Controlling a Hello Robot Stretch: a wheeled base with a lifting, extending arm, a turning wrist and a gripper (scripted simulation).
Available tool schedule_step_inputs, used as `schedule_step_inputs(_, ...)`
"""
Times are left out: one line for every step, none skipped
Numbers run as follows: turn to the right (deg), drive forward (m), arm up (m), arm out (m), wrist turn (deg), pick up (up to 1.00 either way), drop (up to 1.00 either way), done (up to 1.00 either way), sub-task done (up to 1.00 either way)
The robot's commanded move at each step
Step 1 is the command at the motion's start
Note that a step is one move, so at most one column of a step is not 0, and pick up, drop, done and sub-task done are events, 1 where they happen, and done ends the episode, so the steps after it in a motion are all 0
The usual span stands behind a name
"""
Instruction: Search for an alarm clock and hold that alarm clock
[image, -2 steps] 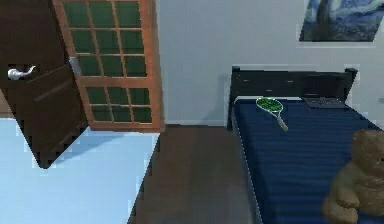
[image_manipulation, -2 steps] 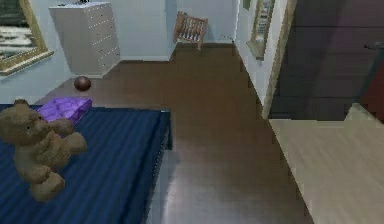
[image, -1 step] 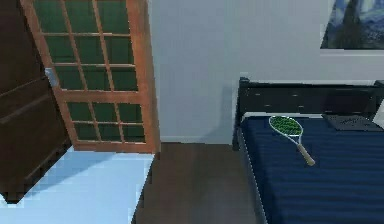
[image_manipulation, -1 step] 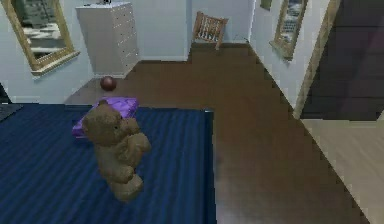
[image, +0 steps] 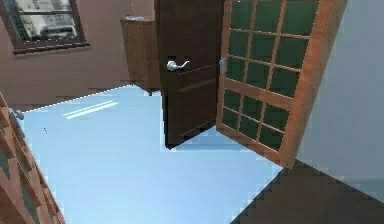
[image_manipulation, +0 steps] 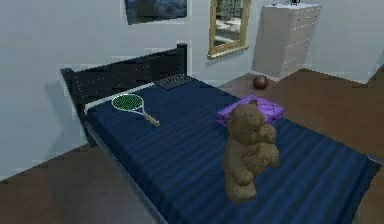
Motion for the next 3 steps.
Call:
schedule_step_inputs(-18.0, 0.00, 0.00, 0.00, 0.0, 0.00, 0.00, 0.00, 0.00)
schedule_step_inputs(0.0, 1.00, 0.00, 0.00, 0.0, 0.00, 0.00, 0.00, 0.00)
schedule_step_inputs(-3.0, 0.00, 0.00, 0.00, 0.0, 0.00, 0.00, 0.00, 0.00)
